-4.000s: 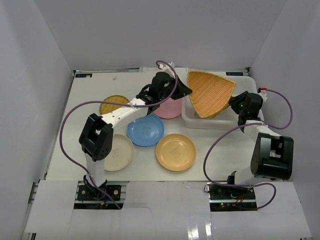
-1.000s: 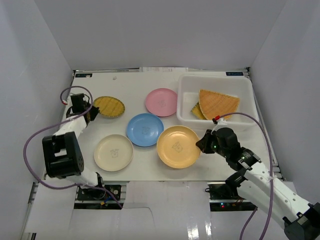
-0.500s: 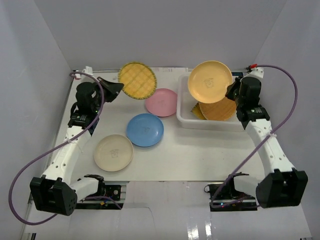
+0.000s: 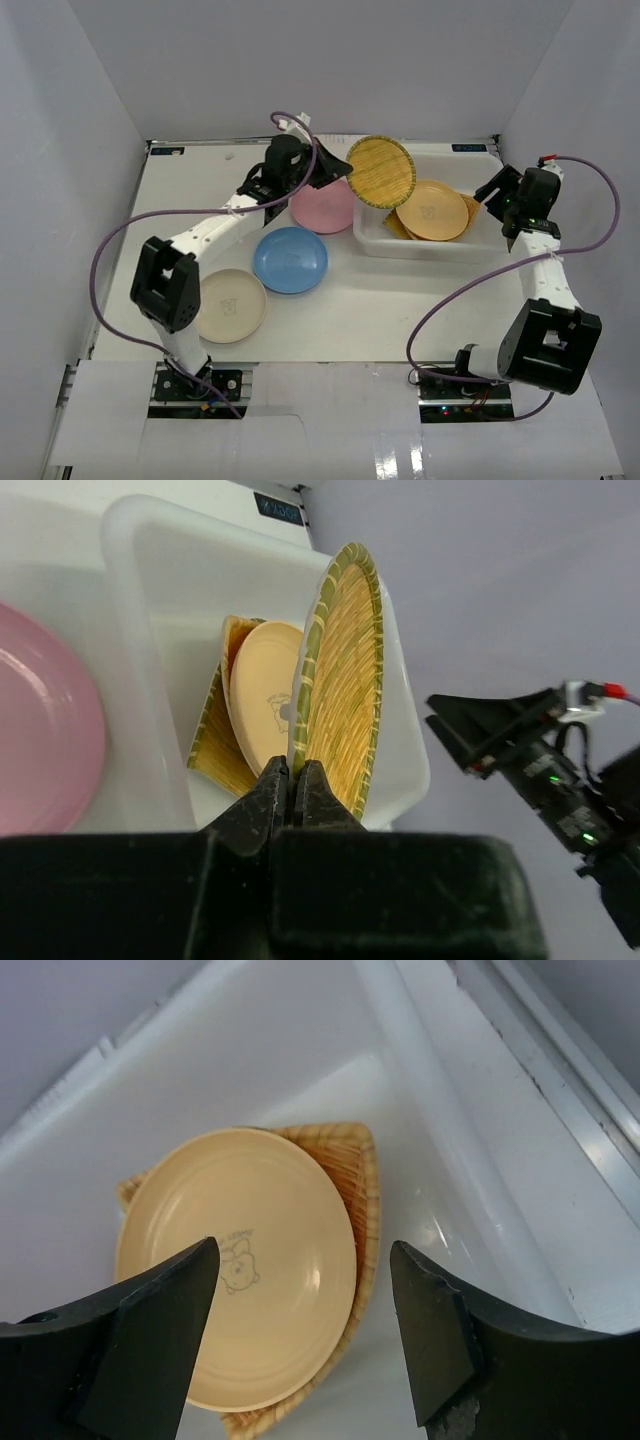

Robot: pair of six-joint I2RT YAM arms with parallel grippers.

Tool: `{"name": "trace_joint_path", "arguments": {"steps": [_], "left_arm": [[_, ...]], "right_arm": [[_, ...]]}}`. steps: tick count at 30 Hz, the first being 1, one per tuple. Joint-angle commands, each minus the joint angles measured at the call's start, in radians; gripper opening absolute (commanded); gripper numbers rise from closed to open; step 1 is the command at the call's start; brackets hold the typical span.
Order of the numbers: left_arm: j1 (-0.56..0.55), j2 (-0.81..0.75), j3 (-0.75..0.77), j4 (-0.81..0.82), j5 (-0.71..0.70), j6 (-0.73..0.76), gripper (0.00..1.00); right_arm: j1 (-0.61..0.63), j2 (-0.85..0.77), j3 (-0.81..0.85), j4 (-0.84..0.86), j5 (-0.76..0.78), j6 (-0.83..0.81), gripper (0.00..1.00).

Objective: Place the plates into the plastic bin on the countertop

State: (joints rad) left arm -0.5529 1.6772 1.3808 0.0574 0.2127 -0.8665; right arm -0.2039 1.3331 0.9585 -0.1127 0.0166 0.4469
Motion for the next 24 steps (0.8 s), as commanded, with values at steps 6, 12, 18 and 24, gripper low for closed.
{"name": "trace_joint_path", "arguments": {"steps": [6, 12, 18, 24], "left_arm": [[-0.136, 0.337, 0.346, 0.007, 0.048, -0.002, 0.00], [-0.203, 0.559, 0.611, -0.169, 0.062, 0.052, 0.42], [-0.182, 0.491, 0.724, -0.297, -0.056, 0.237, 0.98], [0.005, 0.299, 0.470, -0.278, -0.108, 0.239, 0.88]], "right_arm": [[-0.080, -0.219, 0.080, 0.100, -0.197, 0.088, 0.72], [-0.036, -0.302, 0.055, 0.150, -0.379, 0.113, 0.71], [0.046, -0.322, 0.071, 0.114, -0.388, 0.049, 0.72], [0.280, -0.319, 0.103, 0.038, -0.365, -0.069, 0.72]]}}
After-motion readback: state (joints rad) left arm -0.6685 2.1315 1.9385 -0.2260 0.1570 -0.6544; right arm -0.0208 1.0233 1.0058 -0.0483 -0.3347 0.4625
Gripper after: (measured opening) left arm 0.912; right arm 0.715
